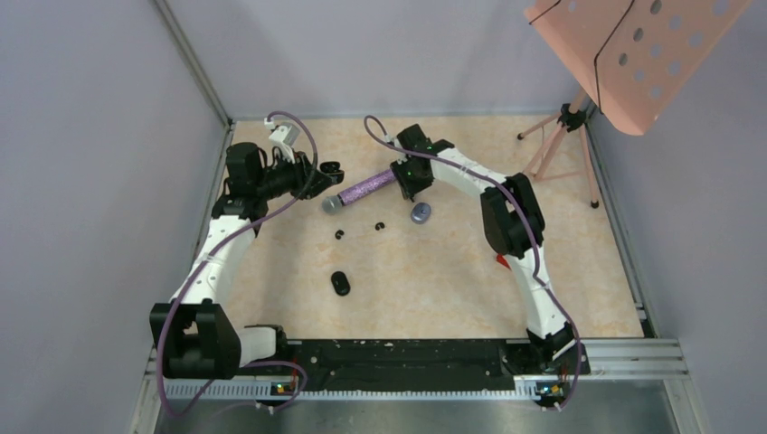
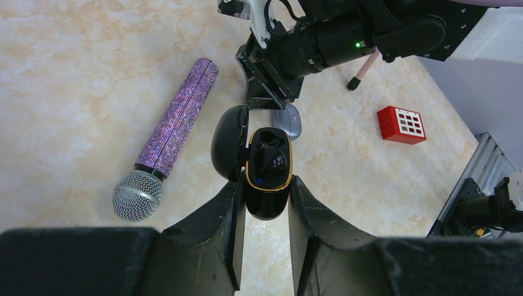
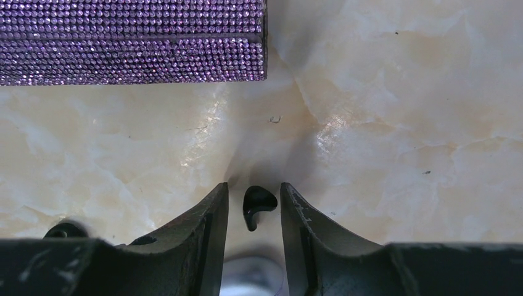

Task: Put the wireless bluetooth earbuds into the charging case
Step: Pick up the earbud from the center of the board.

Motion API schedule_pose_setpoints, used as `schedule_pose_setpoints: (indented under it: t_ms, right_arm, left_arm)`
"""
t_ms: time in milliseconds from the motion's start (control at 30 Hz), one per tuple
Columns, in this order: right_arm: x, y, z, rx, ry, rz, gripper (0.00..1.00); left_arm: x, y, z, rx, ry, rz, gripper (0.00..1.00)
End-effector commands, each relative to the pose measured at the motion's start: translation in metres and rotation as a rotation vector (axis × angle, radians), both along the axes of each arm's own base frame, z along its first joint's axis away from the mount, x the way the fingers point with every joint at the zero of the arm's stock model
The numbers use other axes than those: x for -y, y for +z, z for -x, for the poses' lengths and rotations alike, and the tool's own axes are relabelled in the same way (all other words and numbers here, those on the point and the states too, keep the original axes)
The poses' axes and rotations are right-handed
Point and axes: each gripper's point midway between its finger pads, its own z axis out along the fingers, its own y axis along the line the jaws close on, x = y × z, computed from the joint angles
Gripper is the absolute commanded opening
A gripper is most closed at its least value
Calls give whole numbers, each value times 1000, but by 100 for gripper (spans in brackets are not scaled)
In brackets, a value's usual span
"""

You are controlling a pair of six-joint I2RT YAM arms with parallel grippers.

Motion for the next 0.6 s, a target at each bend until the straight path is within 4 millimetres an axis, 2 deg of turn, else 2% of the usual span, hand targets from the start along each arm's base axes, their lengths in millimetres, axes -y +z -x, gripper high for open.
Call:
schedule_pose_setpoints:
  t_ms: [0, 100, 433, 500, 567]
  right_arm:
    - [-5, -5, 13, -30, -24, 6, 35]
    - [-5, -9, 16, -40, -30, 10, 34]
    - [5, -23, 20, -50, -6, 60, 19]
    - [5, -21, 22, -52, 20, 54, 17]
    - [0, -8, 23, -54, 40, 5, 13]
  left_arm:
    - [-1, 15, 0, 68, -1, -3, 0]
    - [-1, 14, 0, 67, -1, -2, 0]
    - [-1, 15, 0, 71, -3, 0, 0]
    - [0, 14, 0, 70, -4, 0, 0]
    - [0, 13, 0, 72, -11, -1, 0]
